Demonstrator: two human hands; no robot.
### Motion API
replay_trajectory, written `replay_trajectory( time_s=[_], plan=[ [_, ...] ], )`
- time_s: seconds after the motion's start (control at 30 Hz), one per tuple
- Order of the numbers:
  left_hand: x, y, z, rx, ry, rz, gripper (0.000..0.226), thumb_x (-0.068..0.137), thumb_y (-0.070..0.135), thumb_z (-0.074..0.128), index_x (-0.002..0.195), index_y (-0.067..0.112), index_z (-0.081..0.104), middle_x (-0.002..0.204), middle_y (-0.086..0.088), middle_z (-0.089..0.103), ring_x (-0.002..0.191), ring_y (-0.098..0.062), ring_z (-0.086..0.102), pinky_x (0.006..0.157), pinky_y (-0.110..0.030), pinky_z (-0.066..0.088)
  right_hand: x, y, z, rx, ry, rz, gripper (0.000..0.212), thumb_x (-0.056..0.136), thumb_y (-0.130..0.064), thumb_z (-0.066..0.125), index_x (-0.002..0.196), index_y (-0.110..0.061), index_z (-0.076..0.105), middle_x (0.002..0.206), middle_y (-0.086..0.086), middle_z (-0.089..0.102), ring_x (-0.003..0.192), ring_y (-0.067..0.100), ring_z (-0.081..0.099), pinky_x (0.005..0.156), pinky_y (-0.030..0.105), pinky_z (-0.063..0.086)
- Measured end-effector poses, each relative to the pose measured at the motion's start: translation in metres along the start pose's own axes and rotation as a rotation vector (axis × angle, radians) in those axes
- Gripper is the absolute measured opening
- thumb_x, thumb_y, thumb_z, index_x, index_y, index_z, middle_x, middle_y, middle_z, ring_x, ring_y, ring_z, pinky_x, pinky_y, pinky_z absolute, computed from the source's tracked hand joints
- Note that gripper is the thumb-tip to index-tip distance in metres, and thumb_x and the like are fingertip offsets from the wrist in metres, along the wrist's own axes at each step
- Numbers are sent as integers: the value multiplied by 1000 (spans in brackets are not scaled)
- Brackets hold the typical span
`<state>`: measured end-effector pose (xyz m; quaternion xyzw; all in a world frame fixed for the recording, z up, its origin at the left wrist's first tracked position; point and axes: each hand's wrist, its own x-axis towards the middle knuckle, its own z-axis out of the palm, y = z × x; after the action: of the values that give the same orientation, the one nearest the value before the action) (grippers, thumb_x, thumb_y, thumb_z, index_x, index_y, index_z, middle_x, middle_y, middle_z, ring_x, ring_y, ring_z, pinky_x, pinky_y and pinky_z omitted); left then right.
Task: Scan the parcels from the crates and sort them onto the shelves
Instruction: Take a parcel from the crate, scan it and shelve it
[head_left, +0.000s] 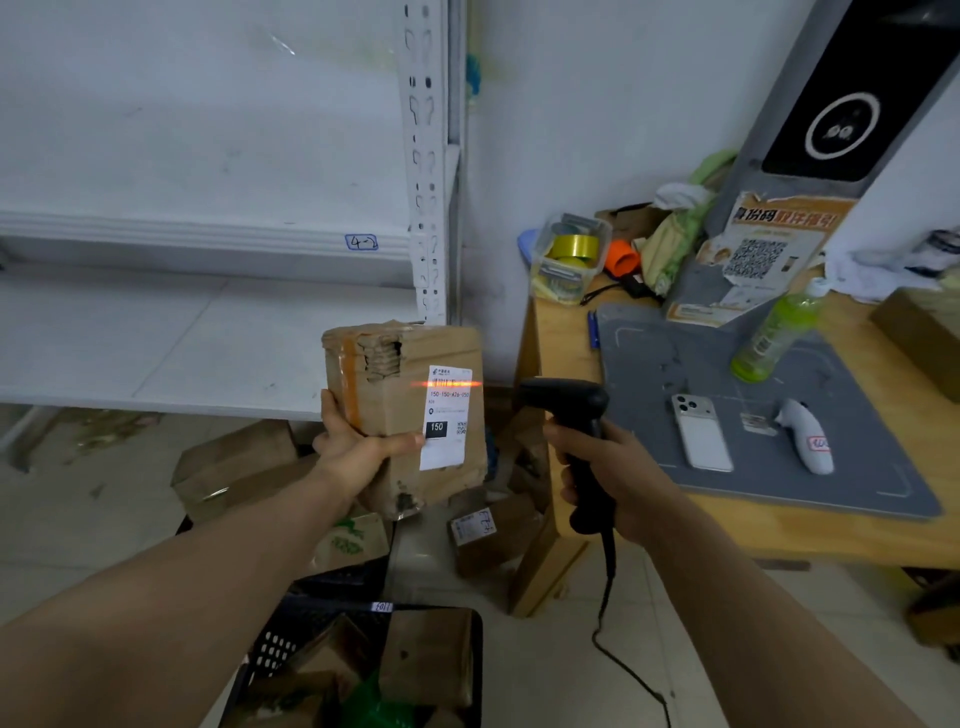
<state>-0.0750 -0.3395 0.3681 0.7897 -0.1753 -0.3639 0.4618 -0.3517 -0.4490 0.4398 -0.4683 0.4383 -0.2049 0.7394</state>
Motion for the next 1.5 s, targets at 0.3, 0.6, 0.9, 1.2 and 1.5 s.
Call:
replay_trajectory(
  time_s=[0.3,0.6,0.9,1.2,1.5],
  plan=[
    [-13,8,-19,-6,7,22,158,19,64,97,146,56,3,143,-4,43,126,-35,51,102,-63,47,-21,-11,31,-5,39,-25,30,89,-17,75,114,-5,61,64,3,59,59,20,54,57,35,49],
    [-22,9,-28,-15,-23,30,157,20,63,98,147,55,5,143,-4,42,126,-35,49,99,-66,47,-31,-11,44,-22,79,-19,24,92,-16,72,110,-8,61,64,4,57,60,20,53,60,36,48],
    [-19,5,-26,-27,-34,35,158,20,63,98,147,54,5,145,-4,41,128,-34,49,103,-63,45,-16,-3,35,-35,103,2,27,90,-14,75,113,-10,61,66,4,57,59,20,53,59,35,49],
    [-15,-9,-2,38,-152,-16,169,21,64,97,153,51,-9,154,-4,34,136,-31,42,110,-59,41,63,40,-28,-525,411,123,42,88,-2,65,127,-8,51,107,17,59,98,33,61,86,49,55],
    [-3,-22,25,27,-267,-36,163,27,61,100,152,54,-4,151,3,40,134,-27,45,110,-57,42,114,68,-44,-916,451,216,37,91,-3,64,126,-7,53,95,8,57,95,27,60,79,40,56]
  ],
)
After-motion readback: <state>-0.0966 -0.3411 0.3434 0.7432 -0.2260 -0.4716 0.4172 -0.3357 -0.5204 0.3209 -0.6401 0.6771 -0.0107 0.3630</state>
